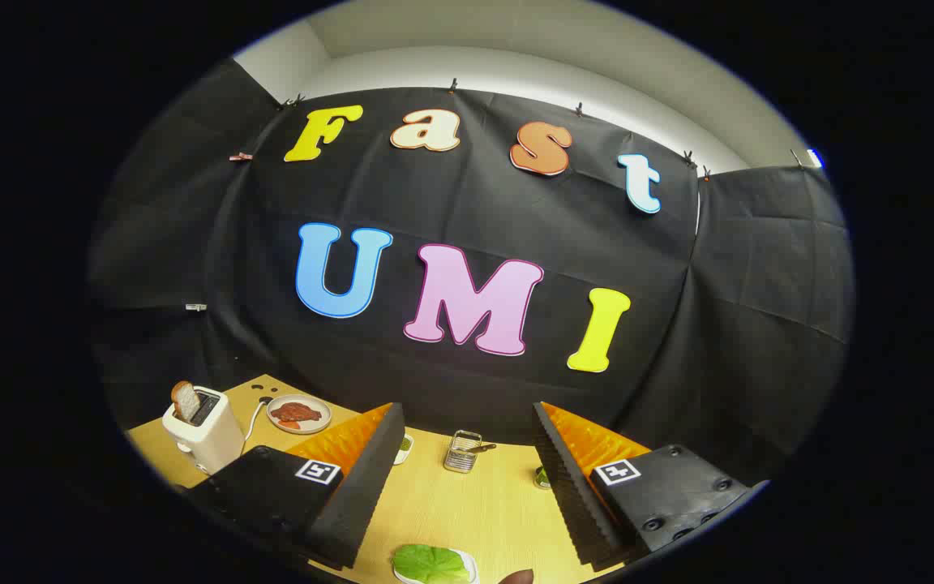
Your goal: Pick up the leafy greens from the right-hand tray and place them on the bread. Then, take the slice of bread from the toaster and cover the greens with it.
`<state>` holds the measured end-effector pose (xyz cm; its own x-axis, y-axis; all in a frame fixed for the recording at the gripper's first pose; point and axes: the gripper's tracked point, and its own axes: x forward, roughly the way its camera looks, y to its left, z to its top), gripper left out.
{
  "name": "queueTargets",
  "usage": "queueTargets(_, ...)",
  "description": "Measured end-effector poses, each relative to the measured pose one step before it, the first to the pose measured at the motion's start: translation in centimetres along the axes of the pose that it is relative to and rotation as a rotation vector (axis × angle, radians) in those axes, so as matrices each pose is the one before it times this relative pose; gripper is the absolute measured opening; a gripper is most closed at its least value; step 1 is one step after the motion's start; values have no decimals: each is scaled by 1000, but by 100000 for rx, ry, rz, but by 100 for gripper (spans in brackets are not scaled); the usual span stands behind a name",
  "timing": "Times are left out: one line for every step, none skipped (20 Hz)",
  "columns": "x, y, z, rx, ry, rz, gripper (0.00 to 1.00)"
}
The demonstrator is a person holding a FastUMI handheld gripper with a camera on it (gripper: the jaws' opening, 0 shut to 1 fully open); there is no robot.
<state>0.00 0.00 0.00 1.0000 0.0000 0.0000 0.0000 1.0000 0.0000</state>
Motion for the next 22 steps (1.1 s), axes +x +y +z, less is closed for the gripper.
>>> queueTargets(2,-141,31,-278,-69,-308,97)
queueTargets(121,-223,-3,-450,-124,-668,97)
queueTargets(45,-98,-46,-321,57,-144,97)
queueTargets(21,34,-139,20,177,2,97)
queueTargets(2,15,-82,250,200,201,97)
queueTargets(-21,-24,-19,321,98,177,97)
queueTargets(-9,-44,-98,107,208,60,97)
queueTargets(20,27,-19,-67,-27,65,97)
queueTargets(45,-118,-45,-159,64,-205,97)
queueTargets(120,49,-53,-117,236,252,97)
queueTargets(1,16,-26,105,56,7,97)
queueTargets(-40,-53,30,167,-68,20,97)
queueTargets(17,-40,-31,110,-76,15,97)
queueTargets(13,11,-37,-16,121,262,97)
queueTargets(-55,-2,-121,12,211,270,97)
queueTargets(48,76,-77,109,242,340,97)
queueTargets(51,114,-113,176,329,501,97)
queueTargets(93,3,-175,171,385,495,97)
queueTargets(20,64,-305,93,802,997,97)
queueTargets(117,253,-667,24,1329,1701,97)
queueTargets(16,247,-988,-353,2385,2114,97)
queueTargets(-17,11,-1122,-434,2372,1755,97)
